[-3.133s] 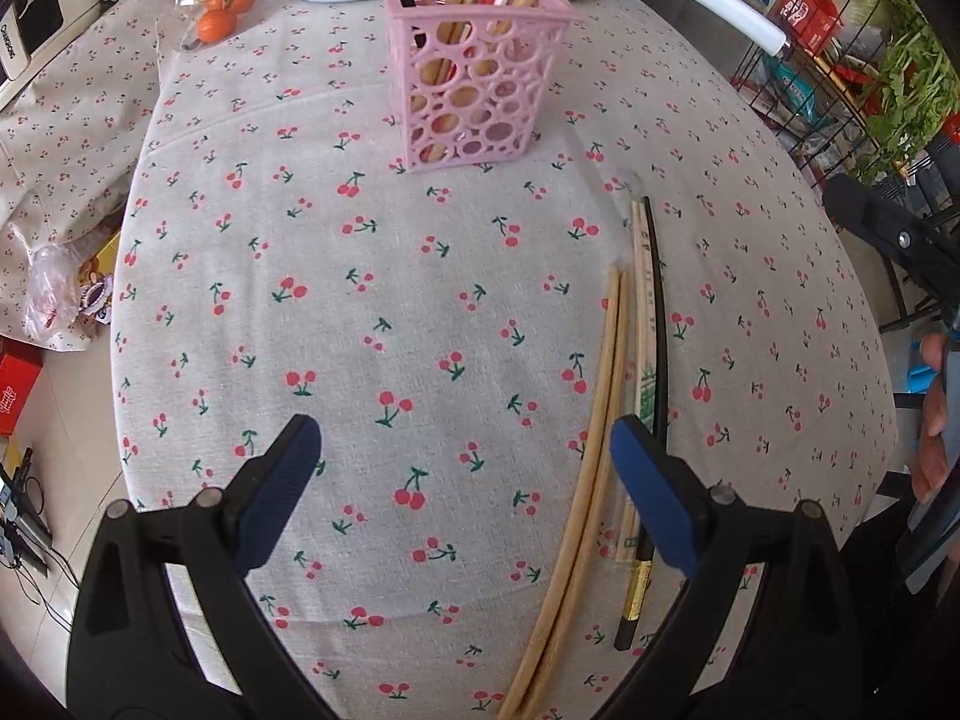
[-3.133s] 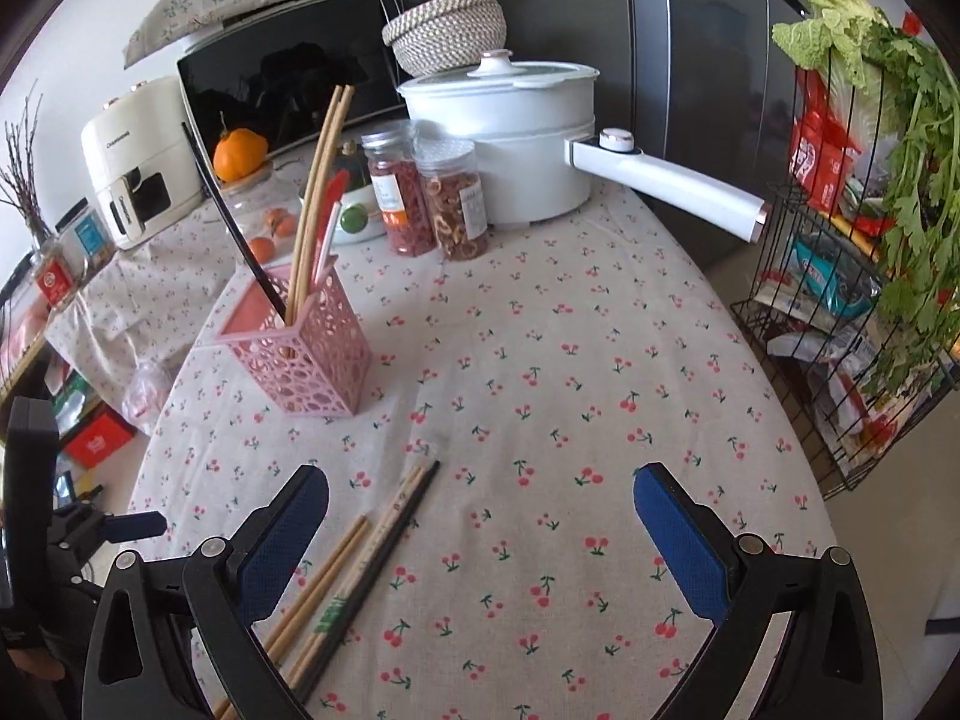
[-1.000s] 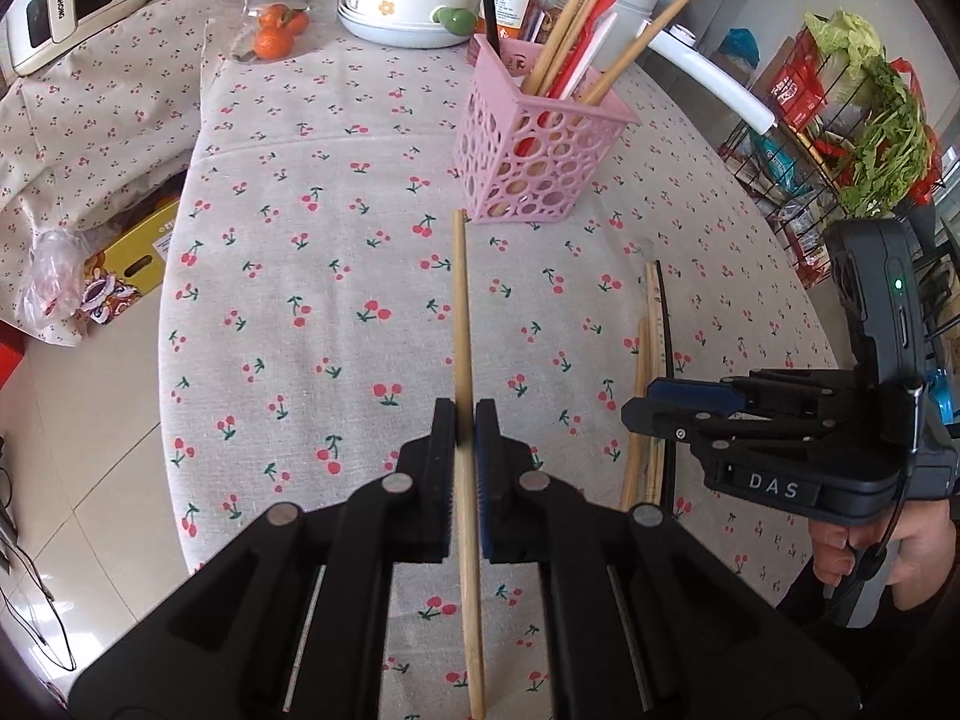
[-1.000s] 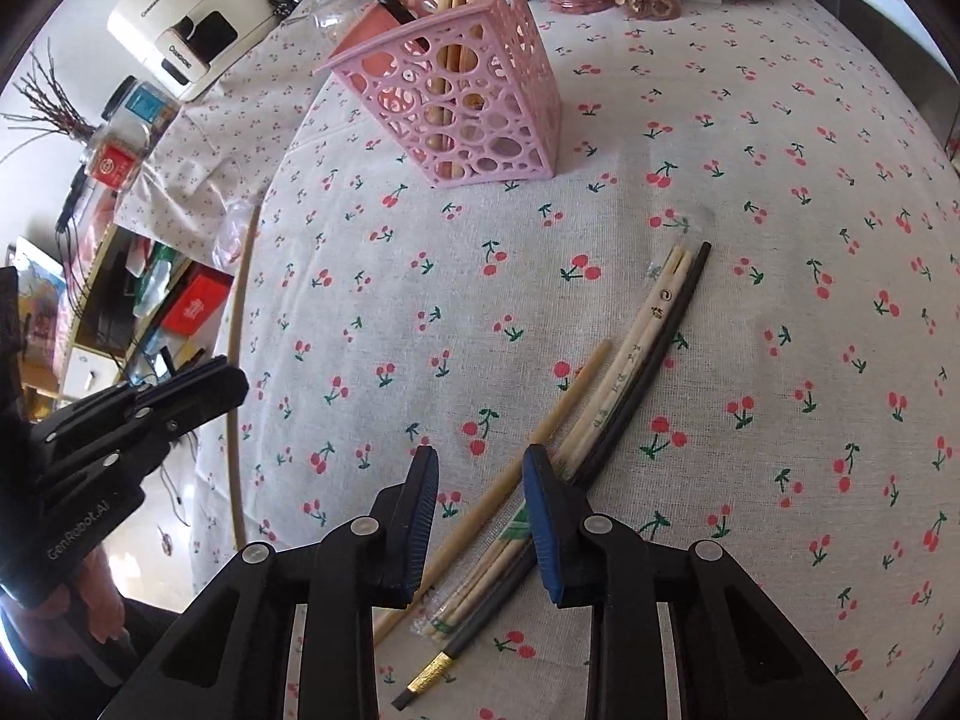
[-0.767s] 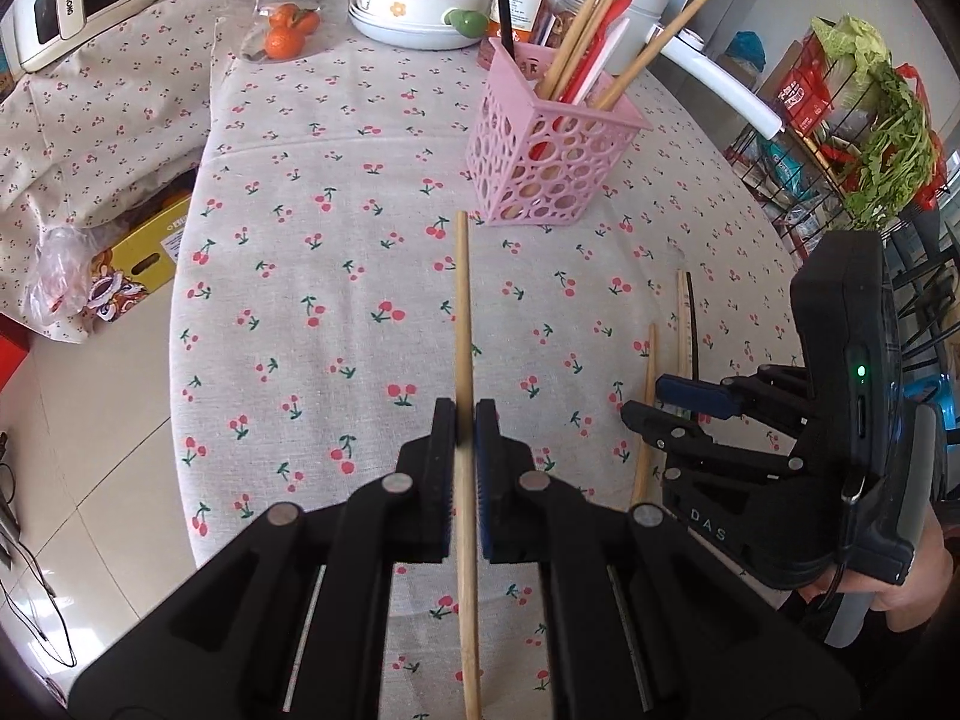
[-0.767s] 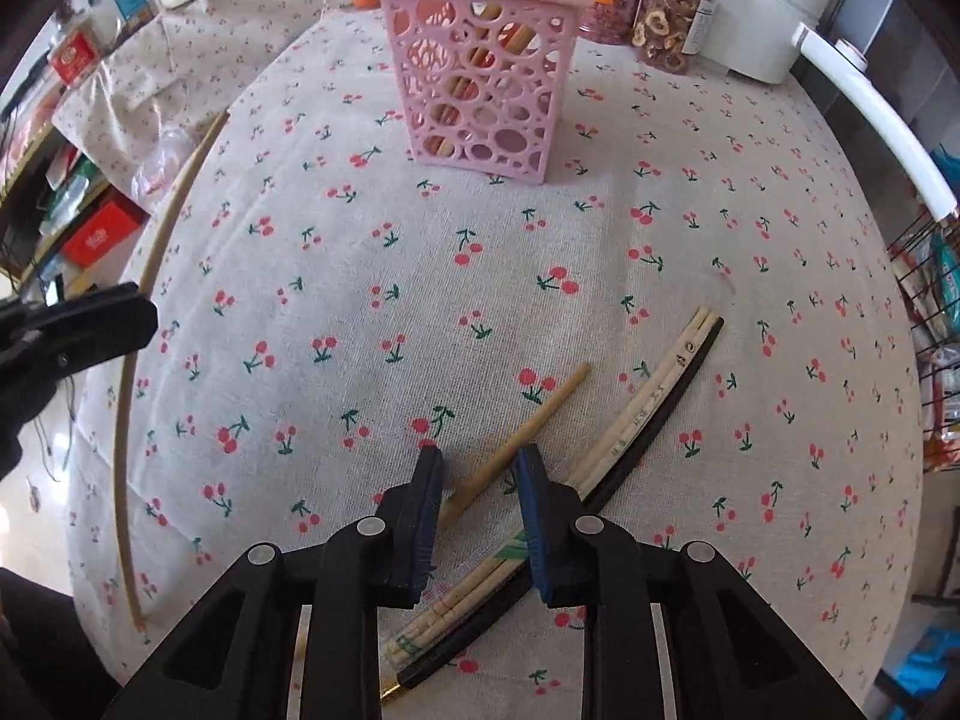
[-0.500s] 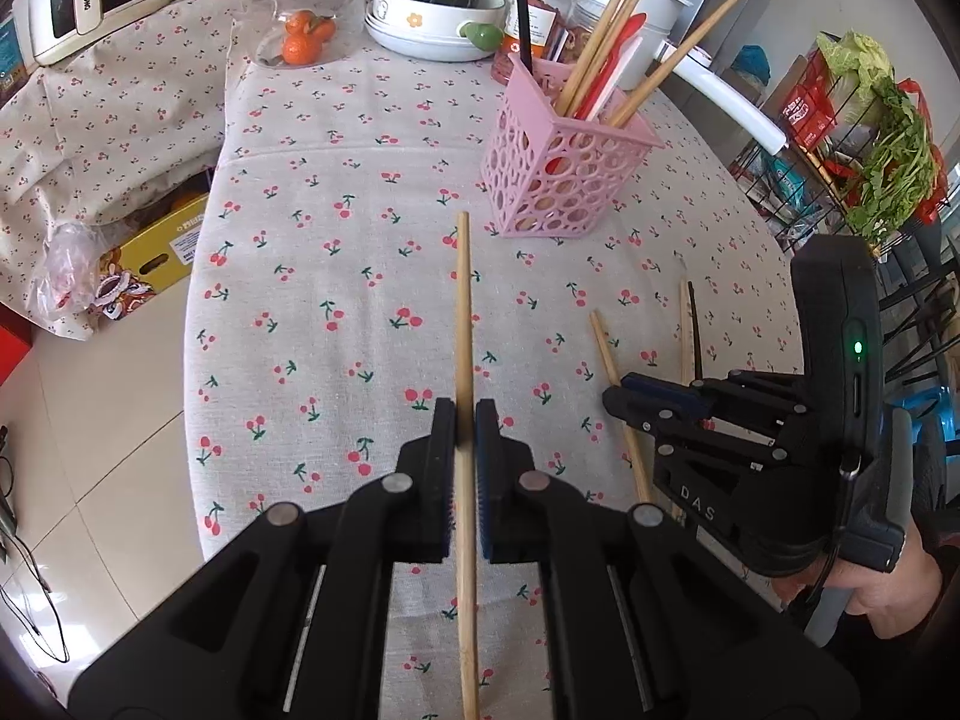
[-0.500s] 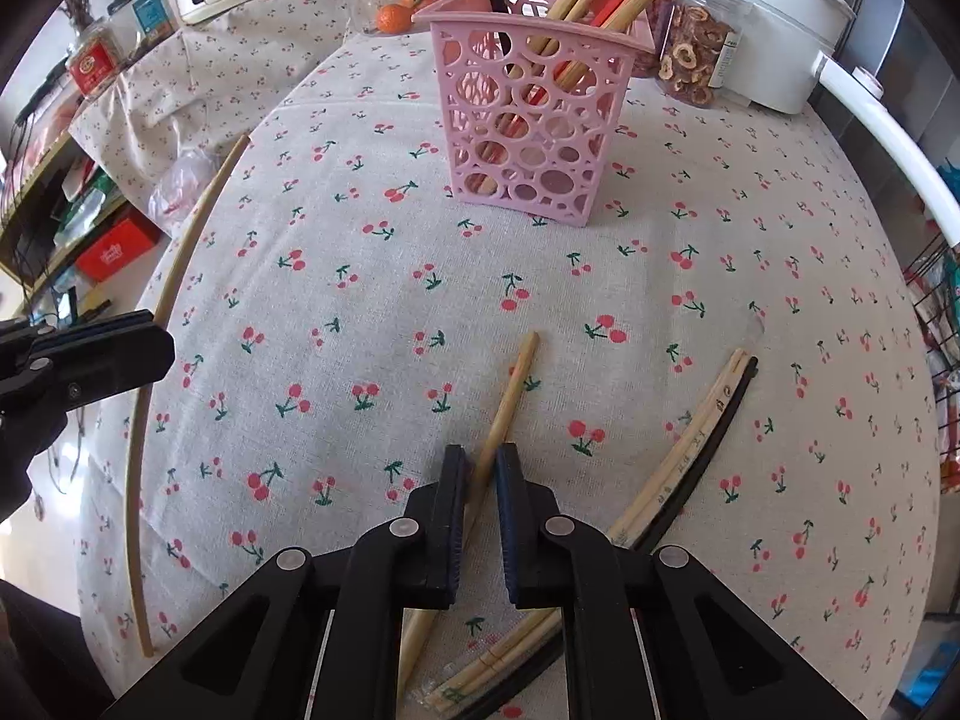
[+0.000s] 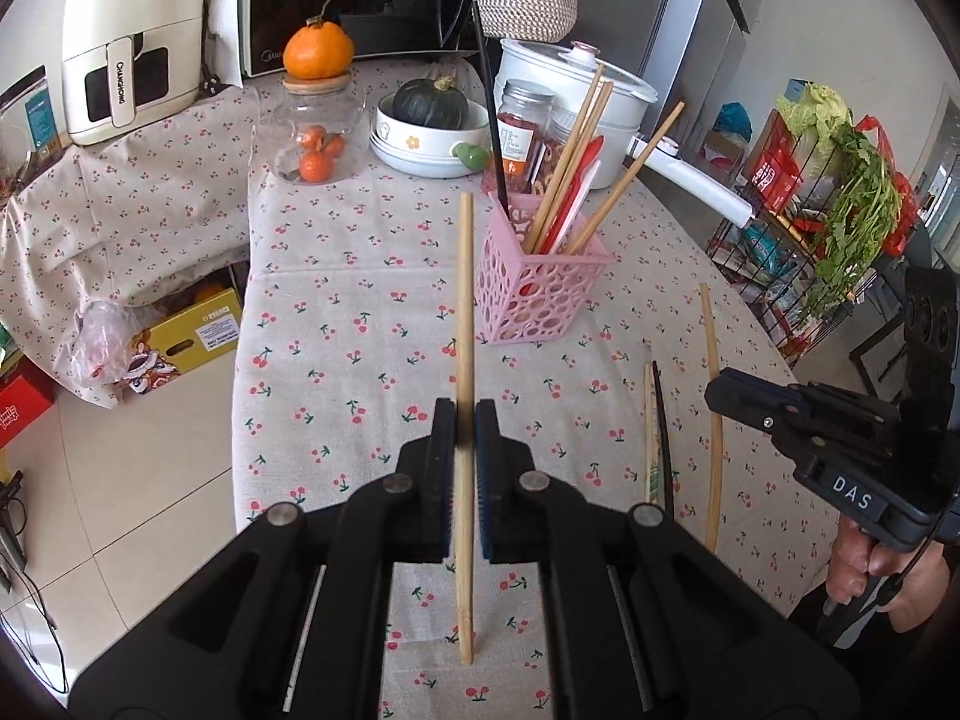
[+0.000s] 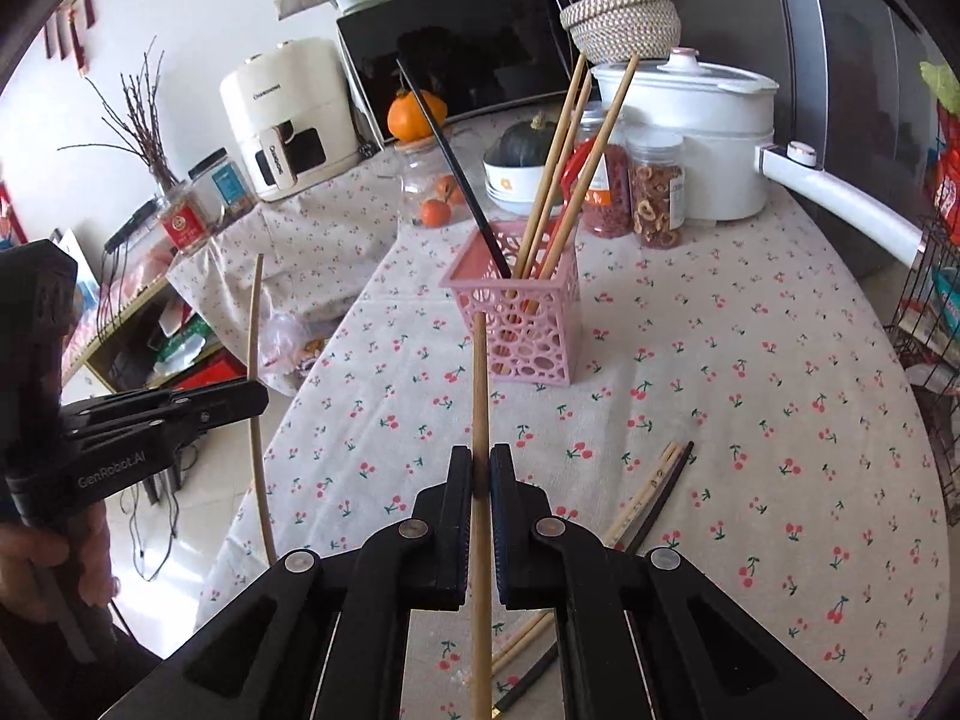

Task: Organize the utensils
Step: 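Carry both chopsticks over the pink basket and open both grippers to drop them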

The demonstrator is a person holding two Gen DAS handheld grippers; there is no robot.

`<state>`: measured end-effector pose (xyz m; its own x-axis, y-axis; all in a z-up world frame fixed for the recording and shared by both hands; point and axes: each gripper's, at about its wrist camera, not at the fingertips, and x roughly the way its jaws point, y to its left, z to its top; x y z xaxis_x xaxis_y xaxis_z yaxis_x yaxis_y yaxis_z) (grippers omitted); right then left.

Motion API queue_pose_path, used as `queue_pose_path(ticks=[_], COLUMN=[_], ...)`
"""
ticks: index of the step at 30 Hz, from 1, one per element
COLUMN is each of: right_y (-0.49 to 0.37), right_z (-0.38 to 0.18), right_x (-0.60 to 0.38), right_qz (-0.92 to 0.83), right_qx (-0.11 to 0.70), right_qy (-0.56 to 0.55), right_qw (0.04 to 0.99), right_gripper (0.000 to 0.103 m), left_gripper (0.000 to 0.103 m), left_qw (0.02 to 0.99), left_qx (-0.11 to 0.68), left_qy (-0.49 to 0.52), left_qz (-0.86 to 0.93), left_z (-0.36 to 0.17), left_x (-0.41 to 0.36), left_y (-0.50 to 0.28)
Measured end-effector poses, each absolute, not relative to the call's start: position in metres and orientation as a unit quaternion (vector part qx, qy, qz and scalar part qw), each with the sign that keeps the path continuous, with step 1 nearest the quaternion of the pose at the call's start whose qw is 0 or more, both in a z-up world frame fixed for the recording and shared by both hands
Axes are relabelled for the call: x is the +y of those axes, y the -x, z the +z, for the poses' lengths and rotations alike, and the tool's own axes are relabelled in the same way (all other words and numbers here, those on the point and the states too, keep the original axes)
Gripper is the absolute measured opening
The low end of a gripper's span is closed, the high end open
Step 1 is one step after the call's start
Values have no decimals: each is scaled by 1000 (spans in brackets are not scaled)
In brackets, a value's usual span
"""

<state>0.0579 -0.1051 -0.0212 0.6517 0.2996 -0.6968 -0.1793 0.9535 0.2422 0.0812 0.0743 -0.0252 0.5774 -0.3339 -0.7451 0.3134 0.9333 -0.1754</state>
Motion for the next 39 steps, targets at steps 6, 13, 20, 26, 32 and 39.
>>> queue_pose_path(ticks=[6,13,20,26,32,39], right_y=[-45,-43,-59,-79,-101,-130], right_z=[9,42,74,94,108,98], right_x=[-119,-127,-131,-140,-144,-153], right_qz=[123,123,119,114,109,102], right_qx=[351,301,257,222,173,144], right_qy=[-87,-100,-101,-117,-121,-127], right_qw=[924,940,954,961,971,976], right_gripper=[6,6,6,6,6,6], left_gripper=[7,7,7,7,7,7], left_qw=[901,918,939,949,950,942], left_qx=[392,351,295,263,258,282], left_qy=[14,29,44,41,34,-20], left_qz=[-183,-182,-173,-168,-175,-182], left_z=[-8,19,54,75,85,73], left_x=[72,72,70,57,39,2], left_y=[-78,-80,-87,-98,-119,-146])
